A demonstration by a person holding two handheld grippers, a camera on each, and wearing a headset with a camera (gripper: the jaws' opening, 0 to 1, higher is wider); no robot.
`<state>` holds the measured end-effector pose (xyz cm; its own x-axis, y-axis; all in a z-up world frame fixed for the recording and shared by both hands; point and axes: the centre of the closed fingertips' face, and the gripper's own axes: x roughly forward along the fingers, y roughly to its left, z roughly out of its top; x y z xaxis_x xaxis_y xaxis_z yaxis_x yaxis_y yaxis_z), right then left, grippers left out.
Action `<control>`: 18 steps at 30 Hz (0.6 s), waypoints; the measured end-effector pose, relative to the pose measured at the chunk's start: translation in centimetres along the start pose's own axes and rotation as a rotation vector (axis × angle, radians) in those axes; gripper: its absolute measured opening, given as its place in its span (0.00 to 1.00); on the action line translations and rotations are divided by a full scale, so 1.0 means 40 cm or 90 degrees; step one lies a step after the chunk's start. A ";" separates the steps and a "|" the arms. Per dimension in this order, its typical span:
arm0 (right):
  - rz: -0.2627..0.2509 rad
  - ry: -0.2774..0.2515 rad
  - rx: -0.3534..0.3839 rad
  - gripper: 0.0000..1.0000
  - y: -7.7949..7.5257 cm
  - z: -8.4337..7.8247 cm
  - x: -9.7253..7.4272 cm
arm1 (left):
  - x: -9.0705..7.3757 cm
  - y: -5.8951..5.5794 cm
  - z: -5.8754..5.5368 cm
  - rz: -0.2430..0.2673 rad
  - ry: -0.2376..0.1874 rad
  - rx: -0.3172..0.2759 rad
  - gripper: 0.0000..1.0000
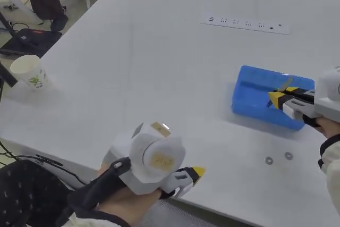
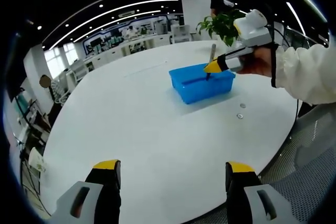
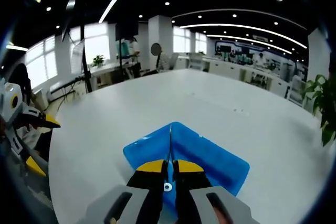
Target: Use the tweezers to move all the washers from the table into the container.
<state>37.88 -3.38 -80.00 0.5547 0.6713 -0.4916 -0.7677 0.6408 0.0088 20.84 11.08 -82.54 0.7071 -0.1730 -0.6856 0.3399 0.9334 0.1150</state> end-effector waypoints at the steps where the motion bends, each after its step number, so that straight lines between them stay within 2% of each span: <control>1: -0.001 -0.005 0.000 0.03 0.000 0.005 -0.004 | 0.000 0.001 0.000 0.001 0.000 0.000 0.84; 11: -0.005 -0.054 0.000 0.03 0.017 0.065 -0.069 | -0.003 0.003 0.009 0.003 -0.012 -0.001 0.84; 18: 0.001 -0.071 -0.007 0.03 0.054 0.074 -0.111 | -0.009 0.007 0.017 0.010 -0.023 -0.005 0.84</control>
<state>34.71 -3.86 -75.21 0.5850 0.7104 -0.3913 -0.7719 0.6357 0.0002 21.08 11.18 -81.78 0.7347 -0.1690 -0.6570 0.3237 0.9385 0.1205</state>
